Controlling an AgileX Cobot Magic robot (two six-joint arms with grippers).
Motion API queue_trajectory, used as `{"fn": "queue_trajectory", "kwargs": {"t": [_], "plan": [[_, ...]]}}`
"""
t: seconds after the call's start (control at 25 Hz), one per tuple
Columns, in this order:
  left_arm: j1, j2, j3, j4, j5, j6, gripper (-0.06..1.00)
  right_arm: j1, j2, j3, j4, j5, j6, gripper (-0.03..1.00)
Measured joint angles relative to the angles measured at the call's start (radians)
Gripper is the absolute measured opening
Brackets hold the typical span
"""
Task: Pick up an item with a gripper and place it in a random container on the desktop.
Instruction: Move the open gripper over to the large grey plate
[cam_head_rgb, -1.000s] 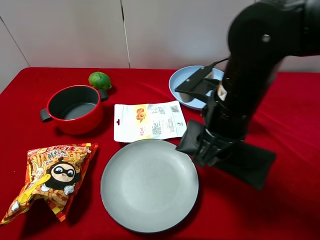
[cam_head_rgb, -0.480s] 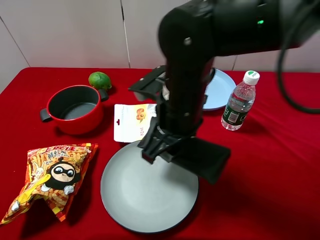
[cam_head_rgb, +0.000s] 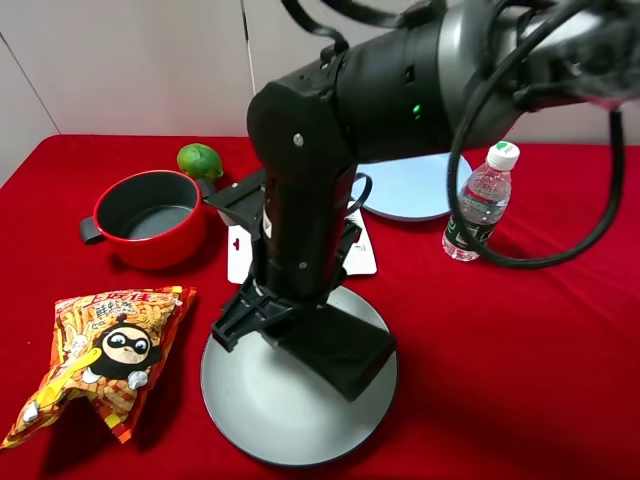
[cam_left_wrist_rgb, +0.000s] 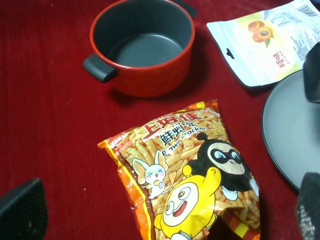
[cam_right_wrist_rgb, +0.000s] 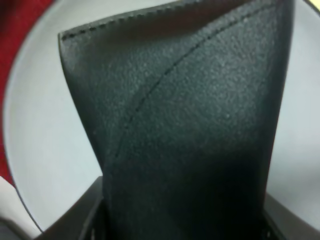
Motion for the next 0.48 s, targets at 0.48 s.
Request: {"fn": "queue_trajectory", "kwargs": {"t": [0.48], "plan": [[0.0,0.0,0.0,0.002,0.0,0.0,1.0,0.0,0.071,0.0,0.04,-0.073,0.002,0.36]]}}
